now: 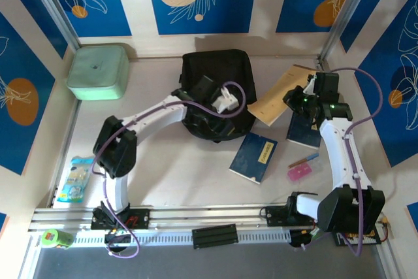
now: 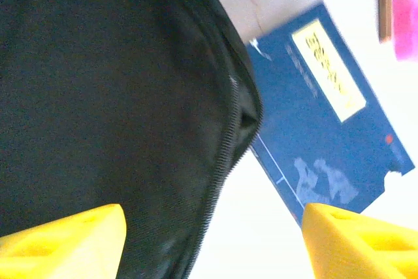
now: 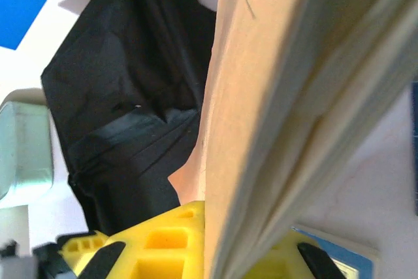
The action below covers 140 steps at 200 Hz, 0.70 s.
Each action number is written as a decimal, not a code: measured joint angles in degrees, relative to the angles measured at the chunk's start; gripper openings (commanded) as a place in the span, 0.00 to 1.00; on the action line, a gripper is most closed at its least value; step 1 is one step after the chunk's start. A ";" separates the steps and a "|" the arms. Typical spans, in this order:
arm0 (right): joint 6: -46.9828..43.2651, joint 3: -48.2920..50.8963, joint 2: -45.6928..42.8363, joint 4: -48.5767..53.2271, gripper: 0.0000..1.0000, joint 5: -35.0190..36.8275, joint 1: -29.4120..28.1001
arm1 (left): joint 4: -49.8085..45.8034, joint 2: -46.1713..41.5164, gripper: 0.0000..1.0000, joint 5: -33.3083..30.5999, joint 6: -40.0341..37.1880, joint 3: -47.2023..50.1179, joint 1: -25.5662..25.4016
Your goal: Pack books, pencil case, and school supplies into a backpack
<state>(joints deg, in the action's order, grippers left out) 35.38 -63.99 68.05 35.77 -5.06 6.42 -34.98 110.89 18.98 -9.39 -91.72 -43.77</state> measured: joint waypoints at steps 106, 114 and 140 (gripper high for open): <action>0.00 -0.04 -1.64 1.22 0.00 -2.91 6.27 | -13.07 11.87 0.24 -15.52 -14.84 -13.49 -3.30; 0.02 -0.04 -1.64 1.25 0.00 -2.95 6.34 | -13.46 11.87 0.21 -16.04 -14.99 -14.40 -3.30; 0.02 -0.04 -1.68 1.22 0.00 -3.13 6.38 | -14.80 11.85 0.17 -16.33 -15.17 -16.76 -3.28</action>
<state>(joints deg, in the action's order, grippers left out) 35.40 -64.03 66.37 36.99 -8.19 12.80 -49.78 122.74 2.66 -24.56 -108.49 -47.05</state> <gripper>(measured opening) 0.093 0.178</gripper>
